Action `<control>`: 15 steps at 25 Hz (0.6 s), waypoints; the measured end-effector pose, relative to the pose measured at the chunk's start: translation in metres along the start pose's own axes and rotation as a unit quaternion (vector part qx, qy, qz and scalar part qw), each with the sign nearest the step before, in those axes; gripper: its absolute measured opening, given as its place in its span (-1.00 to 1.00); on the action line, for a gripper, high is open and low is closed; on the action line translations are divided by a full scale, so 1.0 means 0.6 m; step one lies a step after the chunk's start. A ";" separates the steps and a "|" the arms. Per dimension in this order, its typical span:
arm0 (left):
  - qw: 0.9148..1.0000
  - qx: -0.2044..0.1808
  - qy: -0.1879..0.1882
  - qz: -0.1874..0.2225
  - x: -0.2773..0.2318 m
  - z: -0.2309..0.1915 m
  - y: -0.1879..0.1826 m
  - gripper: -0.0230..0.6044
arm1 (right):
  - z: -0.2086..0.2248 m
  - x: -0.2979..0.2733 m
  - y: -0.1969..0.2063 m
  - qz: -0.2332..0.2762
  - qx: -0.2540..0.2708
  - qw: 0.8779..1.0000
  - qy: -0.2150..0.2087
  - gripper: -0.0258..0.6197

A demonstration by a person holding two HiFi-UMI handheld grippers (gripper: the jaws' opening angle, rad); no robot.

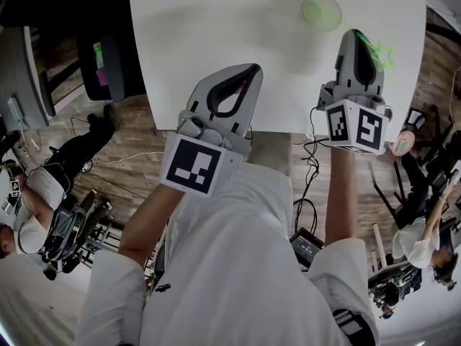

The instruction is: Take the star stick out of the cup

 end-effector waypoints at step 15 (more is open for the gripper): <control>1.000 -0.010 -0.001 0.018 0.035 0.018 -0.007 -0.95 | -0.020 0.058 -0.027 -0.004 0.035 0.999 -0.013 -0.87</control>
Point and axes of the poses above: the fingertips, and each gripper's own axes: x backward along the fingers, z to its right, y out of its underside, the point moved 6 cm from there along x, backward along the fingers, and after that the axes turned 9 degrees about -z, right-handed, at the moved point
